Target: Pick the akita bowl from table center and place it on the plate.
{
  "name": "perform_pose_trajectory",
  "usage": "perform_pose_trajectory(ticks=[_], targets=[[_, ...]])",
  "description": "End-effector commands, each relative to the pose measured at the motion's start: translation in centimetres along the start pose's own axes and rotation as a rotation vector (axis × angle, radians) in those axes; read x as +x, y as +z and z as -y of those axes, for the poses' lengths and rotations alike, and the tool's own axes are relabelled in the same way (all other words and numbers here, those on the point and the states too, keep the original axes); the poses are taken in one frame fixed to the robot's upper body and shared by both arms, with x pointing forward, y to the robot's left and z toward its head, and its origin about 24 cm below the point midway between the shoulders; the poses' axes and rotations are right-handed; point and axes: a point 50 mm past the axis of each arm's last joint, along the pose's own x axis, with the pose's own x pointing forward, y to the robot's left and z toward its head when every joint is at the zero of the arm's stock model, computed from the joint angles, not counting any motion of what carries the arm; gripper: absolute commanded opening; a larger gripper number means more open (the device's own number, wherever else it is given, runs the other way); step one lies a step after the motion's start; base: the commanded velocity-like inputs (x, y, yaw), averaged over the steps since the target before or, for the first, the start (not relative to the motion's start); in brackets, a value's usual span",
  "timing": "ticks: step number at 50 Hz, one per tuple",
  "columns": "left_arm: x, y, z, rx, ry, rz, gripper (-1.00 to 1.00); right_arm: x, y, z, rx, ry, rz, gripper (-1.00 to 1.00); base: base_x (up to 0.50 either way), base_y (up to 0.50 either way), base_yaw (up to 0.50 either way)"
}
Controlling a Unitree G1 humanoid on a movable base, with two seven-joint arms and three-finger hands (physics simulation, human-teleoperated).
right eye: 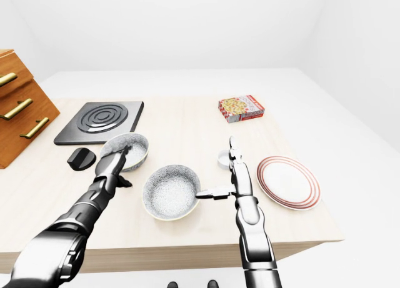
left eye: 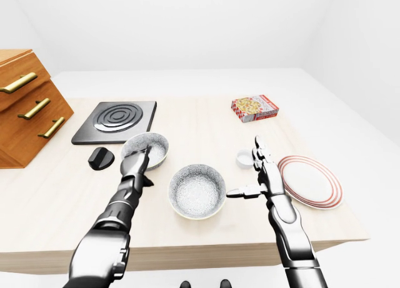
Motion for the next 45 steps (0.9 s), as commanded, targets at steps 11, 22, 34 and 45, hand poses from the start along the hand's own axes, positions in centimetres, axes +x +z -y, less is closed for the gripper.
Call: perform_pose_trajectory(ticks=[11, 22, 34, 45], targets=[[-0.3, -0.8, 0.8, 0.008, -0.041, -0.038, -1.0, -0.3, -0.3, 0.0, 0.0, 0.008, -0.004, 1.0, 0.0, 0.0, 0.0], [-0.5, -1.5, 0.9, -0.003, -0.035, -0.058, -1.0, -0.1, -0.3, -0.2, -0.003, 0.01, -0.006, 1.0, 0.0, 0.0, 0.0], [-0.8, 0.2, -1.1, -0.01, 0.042, 0.084, -1.0, -0.1, -0.2, -0.1, -0.005, 0.006, -0.004, 1.0, 0.0, 0.0, 0.0], [-4.4, 3.5, -5.1, -0.009, 0.078, 0.26, -1.0, 0.0, -0.1, -0.3, -0.004, 0.007, -0.003, 1.0, 0.0, 0.0, 0.0]])
